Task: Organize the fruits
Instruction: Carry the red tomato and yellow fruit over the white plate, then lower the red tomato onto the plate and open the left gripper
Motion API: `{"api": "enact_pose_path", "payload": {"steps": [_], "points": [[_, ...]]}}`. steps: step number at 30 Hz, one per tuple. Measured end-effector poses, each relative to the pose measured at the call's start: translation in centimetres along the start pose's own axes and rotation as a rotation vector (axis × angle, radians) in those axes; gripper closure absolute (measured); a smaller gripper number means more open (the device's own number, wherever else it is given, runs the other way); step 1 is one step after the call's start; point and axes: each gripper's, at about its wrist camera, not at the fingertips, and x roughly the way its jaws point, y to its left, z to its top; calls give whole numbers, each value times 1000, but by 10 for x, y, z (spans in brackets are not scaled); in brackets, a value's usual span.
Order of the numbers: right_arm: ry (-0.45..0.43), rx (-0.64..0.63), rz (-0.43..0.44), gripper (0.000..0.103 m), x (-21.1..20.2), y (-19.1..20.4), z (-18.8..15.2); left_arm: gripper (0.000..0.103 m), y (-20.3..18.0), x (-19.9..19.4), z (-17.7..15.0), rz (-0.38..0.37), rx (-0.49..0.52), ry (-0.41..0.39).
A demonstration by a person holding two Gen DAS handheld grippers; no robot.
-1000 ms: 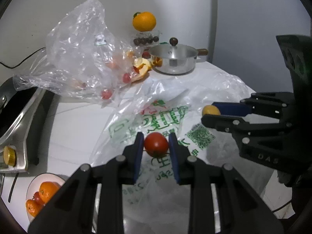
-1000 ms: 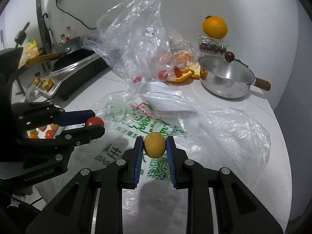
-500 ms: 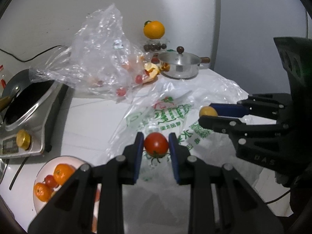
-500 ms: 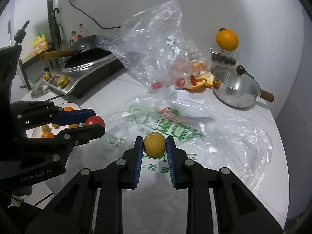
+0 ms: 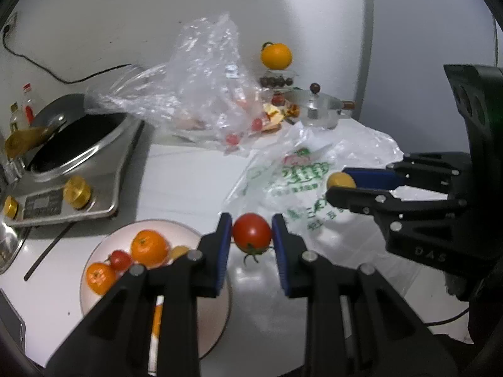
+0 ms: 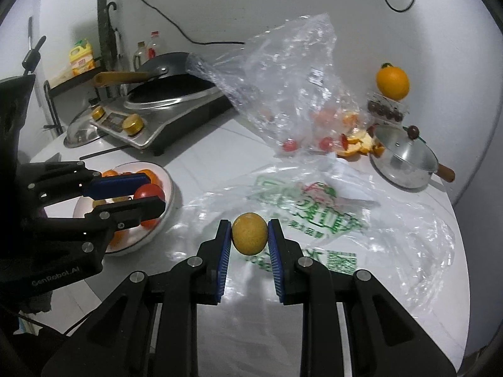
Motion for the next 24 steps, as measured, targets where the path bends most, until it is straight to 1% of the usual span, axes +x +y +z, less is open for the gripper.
{"api": "enact_pose_path", "payload": {"steps": [14, 24], "points": [[21, -60, 35, 77, 15, 51, 9, 76, 55, -20, -28, 41, -72, -8], [45, -95, 57, 77, 27, 77, 10, 76, 87, -16, -43, 64, -127, 7]]}}
